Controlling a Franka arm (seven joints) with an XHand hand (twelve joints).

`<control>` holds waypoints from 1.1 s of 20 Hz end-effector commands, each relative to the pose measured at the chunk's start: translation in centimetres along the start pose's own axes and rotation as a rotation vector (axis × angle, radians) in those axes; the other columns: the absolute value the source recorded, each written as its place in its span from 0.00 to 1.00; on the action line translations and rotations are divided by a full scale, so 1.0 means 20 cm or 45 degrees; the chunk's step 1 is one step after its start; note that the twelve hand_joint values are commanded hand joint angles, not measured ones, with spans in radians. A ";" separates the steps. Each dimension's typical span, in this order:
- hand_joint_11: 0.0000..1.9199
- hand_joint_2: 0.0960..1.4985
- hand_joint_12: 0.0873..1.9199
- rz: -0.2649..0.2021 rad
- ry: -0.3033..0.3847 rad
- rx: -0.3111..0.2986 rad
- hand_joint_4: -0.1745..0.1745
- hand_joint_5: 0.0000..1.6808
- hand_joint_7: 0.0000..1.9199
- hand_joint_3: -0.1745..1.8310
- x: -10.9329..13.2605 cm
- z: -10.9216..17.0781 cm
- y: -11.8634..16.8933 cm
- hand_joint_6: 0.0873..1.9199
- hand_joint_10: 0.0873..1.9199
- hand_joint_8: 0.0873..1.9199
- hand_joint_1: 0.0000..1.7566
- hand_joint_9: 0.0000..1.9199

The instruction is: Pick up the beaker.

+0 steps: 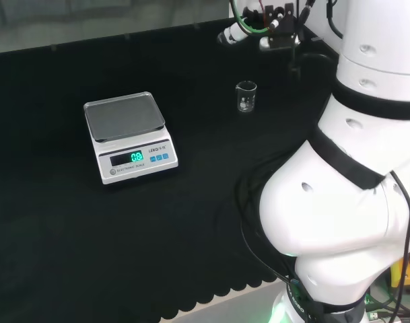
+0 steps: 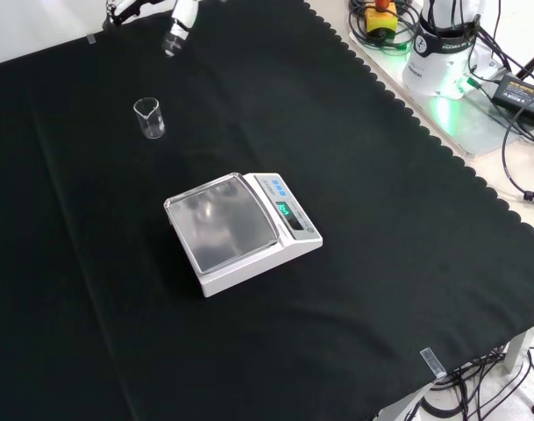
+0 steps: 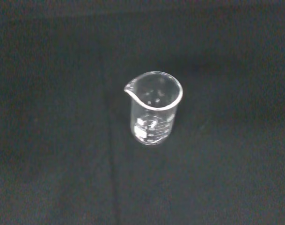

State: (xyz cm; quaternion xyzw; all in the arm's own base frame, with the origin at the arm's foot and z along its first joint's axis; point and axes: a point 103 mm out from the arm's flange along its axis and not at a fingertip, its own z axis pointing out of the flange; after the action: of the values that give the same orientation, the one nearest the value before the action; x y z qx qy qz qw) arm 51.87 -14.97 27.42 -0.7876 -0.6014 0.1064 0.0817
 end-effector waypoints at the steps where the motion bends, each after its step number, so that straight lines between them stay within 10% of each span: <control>1: 0.24 0.51 0.73 0.054 0.030 0.012 0.16 0.23 0.09 0.11 -0.15 0.12 0.23 0.00 0.42 0.35 0.17 0.12; 11: 0.26 0.51 0.71 0.089 -0.005 0.158 0.14 0.19 0.05 0.11 -0.17 0.36 0.45 0.00 0.43 0.36 0.18 0.10; 22: 0.25 0.51 0.71 0.062 0.072 0.208 0.14 0.18 0.04 0.10 -0.12 0.50 0.30 0.00 0.43 0.36 0.17 0.10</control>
State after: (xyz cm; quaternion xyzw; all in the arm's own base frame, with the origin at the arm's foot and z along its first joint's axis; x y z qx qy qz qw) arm 56.76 -20.06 17.31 -0.7984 -0.5707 0.1387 0.1326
